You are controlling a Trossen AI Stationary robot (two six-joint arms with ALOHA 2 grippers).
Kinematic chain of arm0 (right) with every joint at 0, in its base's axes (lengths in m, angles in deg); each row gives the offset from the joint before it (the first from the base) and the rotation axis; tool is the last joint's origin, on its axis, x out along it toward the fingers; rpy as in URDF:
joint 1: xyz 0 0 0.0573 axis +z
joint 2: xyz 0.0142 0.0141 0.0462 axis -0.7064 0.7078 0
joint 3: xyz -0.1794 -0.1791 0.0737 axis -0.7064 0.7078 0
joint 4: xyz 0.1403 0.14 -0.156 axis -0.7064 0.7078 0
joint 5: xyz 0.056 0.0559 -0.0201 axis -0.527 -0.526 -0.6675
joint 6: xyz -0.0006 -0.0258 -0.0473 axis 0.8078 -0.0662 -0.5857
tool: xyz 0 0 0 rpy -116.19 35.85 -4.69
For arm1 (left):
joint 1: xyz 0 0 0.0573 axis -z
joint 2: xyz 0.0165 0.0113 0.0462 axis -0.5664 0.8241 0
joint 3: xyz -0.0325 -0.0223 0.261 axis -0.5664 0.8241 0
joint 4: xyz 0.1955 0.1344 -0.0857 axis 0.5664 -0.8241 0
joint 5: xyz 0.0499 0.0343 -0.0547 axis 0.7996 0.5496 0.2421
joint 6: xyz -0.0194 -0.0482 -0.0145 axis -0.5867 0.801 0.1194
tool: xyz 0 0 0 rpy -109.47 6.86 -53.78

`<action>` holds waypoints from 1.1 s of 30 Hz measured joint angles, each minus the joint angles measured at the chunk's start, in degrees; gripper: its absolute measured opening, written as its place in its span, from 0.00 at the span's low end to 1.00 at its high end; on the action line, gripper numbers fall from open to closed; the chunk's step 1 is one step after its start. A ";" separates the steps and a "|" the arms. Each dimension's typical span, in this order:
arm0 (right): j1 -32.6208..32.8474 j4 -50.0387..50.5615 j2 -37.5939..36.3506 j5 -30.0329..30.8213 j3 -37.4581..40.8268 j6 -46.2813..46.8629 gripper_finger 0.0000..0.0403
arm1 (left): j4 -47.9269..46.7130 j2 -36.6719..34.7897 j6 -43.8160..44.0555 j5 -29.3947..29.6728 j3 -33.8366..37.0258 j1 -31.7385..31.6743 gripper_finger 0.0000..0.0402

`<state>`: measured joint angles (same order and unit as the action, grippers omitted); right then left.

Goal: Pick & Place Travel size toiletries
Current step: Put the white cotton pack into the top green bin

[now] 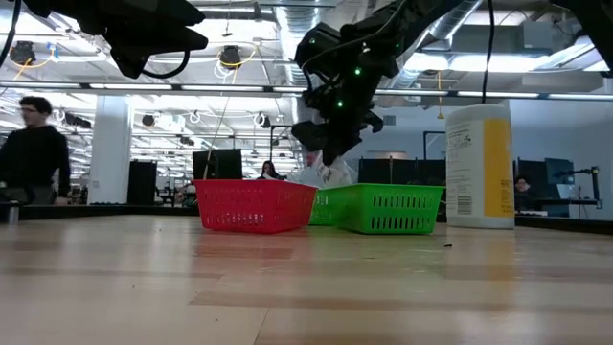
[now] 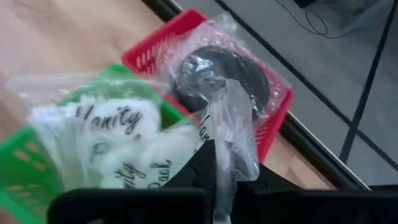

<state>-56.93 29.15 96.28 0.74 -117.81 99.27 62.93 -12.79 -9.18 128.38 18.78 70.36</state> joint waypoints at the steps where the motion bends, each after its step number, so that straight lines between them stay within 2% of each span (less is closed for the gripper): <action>1: 0.04 -0.33 0.16 -0.06 0.07 -0.52 0.03 | 0.00 0.00 0.02 0.00 0.00 0.00 0.33; 4: 0.09 -1.26 0.10 -0.97 -0.04 -0.38 0.06 | 0.02 0.00 0.04 -0.02 -0.01 0.00 0.33; 8: -0.16 -1.09 0.12 -5.31 -0.02 -0.24 0.12 | 0.04 0.00 0.14 -0.02 -0.02 0.00 0.33; 12: -0.63 -1.17 0.12 -6.29 -0.02 -0.23 0.20 | 0.04 0.00 0.30 -0.04 -0.02 0.00 0.33; 25: -0.52 -3.85 0.12 -7.57 -0.02 -1.84 0.59 | 0.07 0.00 0.33 -0.21 -0.02 0.02 0.33; 29: 1.57 -7.11 -0.05 -7.67 -0.02 -7.34 0.63 | -0.54 0.00 0.31 -0.56 -0.04 0.46 0.33; 33: 4.57 -7.79 -1.50 -11.38 -0.04 -11.03 0.63 | -2.99 0.00 3.52 -0.87 -0.07 2.35 0.33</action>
<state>-52.36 21.37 94.77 -10.64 -117.85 88.24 59.94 -12.79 -5.66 127.51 18.71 72.70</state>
